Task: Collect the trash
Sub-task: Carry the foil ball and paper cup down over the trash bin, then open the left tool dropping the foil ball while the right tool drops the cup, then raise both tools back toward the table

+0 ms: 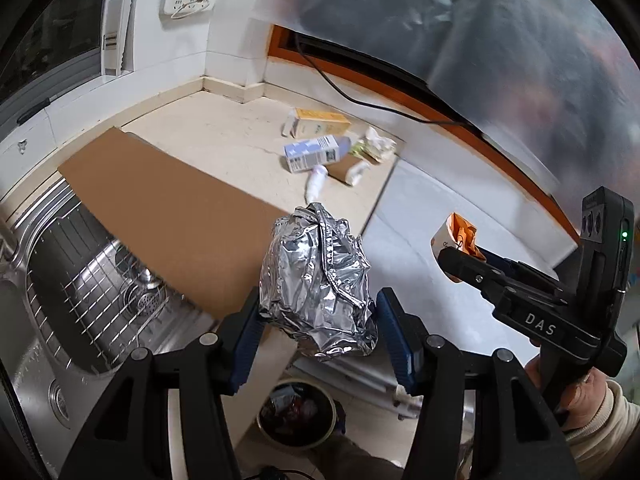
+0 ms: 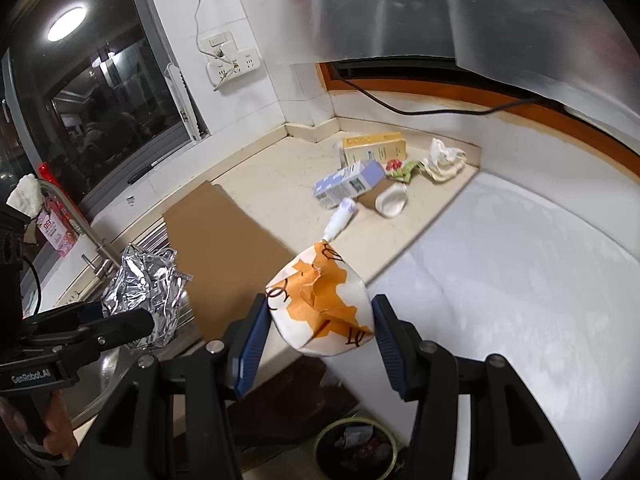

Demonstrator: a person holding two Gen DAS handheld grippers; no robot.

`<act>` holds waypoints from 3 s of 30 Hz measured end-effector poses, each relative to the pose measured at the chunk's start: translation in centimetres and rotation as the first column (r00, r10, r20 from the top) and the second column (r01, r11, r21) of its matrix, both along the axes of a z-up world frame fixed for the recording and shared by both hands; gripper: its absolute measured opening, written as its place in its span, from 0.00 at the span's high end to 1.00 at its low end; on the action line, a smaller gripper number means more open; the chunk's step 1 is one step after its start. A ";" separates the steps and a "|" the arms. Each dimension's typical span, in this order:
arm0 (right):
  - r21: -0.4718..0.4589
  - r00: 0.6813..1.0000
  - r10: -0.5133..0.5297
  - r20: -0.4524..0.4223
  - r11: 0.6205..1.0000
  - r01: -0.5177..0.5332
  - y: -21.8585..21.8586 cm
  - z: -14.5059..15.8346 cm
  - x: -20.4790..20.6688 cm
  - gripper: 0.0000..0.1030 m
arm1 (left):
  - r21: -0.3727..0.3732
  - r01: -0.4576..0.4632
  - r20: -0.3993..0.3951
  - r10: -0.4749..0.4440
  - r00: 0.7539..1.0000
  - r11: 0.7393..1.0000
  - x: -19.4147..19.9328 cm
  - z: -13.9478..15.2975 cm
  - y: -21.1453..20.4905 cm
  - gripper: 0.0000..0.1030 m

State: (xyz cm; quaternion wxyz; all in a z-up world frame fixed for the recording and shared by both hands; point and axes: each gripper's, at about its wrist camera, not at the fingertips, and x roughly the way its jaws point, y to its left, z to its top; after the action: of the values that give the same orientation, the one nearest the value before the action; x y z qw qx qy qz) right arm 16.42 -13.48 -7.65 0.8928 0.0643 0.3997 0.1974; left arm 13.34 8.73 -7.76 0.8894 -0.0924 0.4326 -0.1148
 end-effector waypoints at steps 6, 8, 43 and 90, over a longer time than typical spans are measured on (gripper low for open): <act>-0.016 0.999 -0.037 -0.005 0.999 0.037 0.7 -0.2 -6.2 0.50 | 0.002 0.076 -0.013 -0.076 0.997 0.997 -5.0 -0.5 0.3 0.47; -0.020 0.999 -0.041 -0.011 0.999 0.041 1.1 -0.5 -7.8 0.50 | 0.007 0.099 -0.016 -0.099 0.995 0.995 -6.4 -0.8 0.4 0.47; -0.198 0.886 -0.063 -0.460 0.980 -0.033 -1.5 -32.8 -12.5 0.50 | 0.053 0.168 -0.411 -0.132 0.902 0.984 -8.6 -33.0 -8.6 0.47; -0.208 0.878 -0.059 -0.476 0.977 -0.047 -0.8 -31.1 -11.3 0.36 | 0.157 0.160 -0.419 -0.081 0.904 0.974 -8.4 -29.8 -6.3 0.06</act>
State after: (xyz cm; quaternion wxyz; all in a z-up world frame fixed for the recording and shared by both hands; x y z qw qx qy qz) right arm 5.12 -14.30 -38.78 0.7684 0.0166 0.6267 0.1285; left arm 4.98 2.47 -37.55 0.7746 -0.0029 0.6233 -0.1067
